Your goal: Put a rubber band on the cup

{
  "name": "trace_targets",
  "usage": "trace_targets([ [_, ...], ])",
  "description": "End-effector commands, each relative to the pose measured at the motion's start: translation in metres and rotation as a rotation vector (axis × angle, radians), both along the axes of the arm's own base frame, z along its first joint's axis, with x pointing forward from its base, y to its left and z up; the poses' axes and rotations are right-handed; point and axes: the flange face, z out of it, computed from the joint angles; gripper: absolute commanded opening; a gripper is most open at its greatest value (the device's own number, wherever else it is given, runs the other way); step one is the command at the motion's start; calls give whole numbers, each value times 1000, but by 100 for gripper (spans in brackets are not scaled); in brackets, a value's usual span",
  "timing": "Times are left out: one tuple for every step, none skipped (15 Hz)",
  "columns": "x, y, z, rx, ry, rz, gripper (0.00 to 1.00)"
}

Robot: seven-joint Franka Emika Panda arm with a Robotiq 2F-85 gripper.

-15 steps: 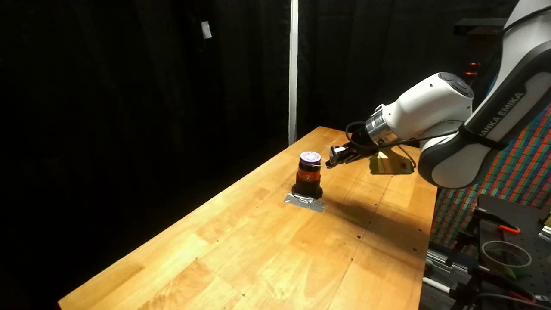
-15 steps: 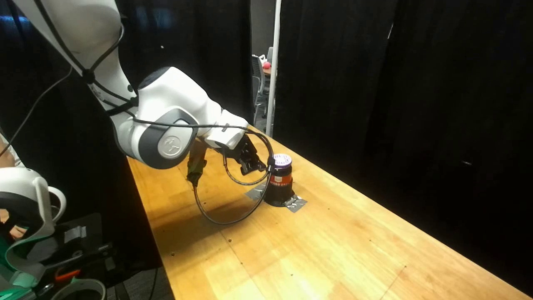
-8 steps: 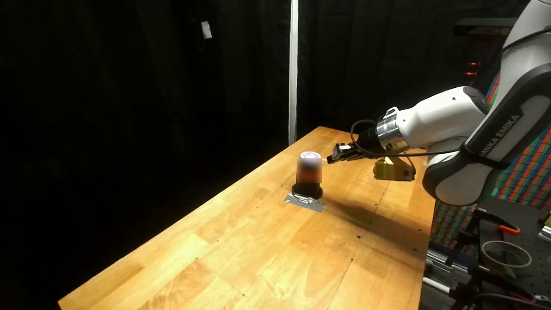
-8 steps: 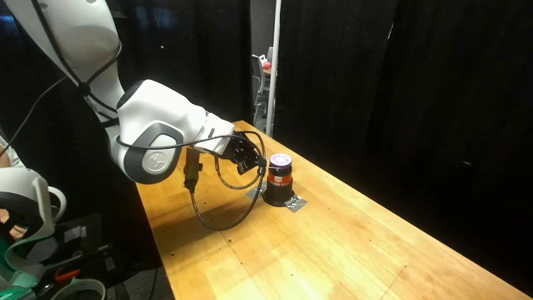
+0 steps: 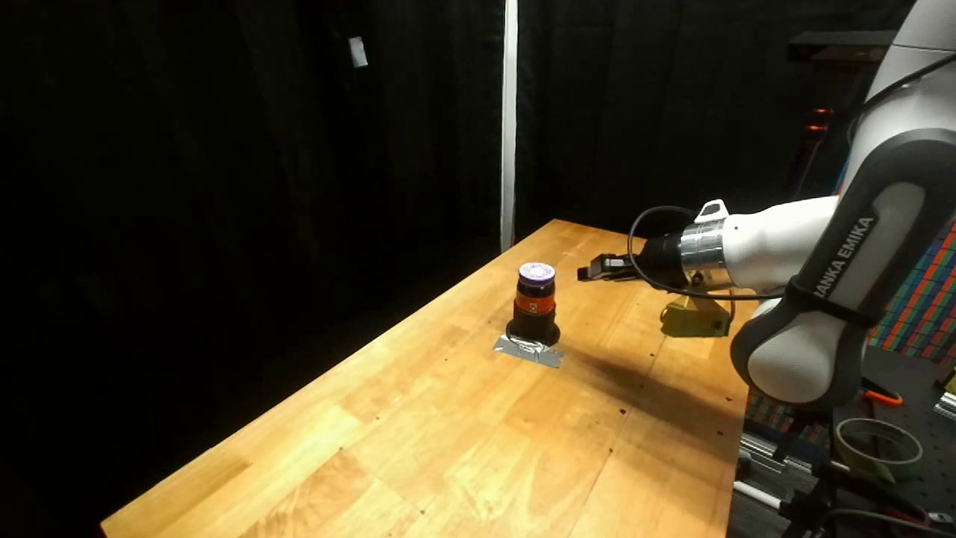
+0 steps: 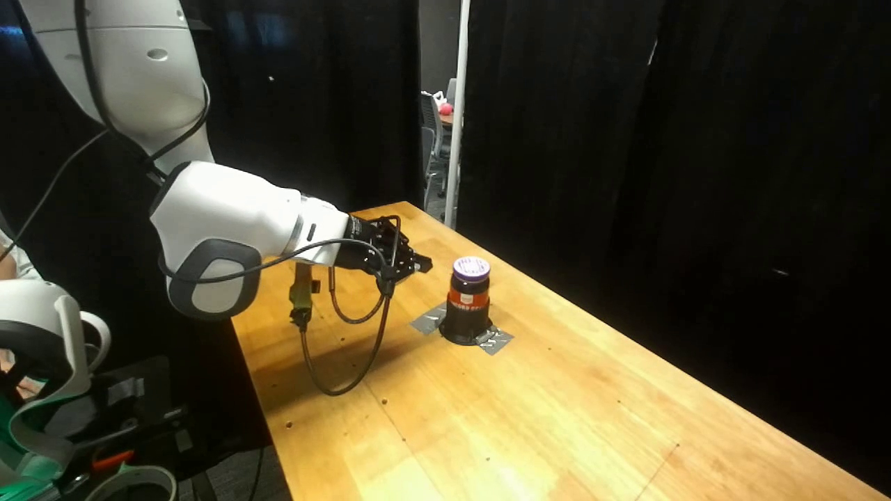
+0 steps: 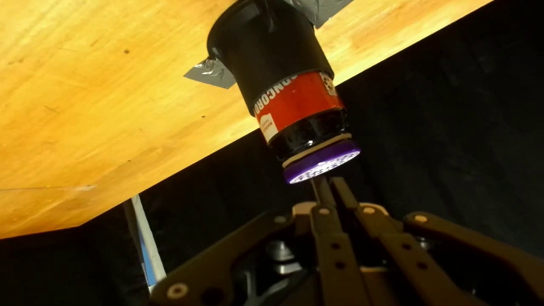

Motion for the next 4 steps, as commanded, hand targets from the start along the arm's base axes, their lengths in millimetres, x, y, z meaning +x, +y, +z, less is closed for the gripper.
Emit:
trace_targets([
  [-1,0,1,8,1,4,37],
  [-1,1,-1,14,12,6,19],
  [-1,0,-3,17,21,7,28],
  [-1,-1,-4,20,25,5,35],
])
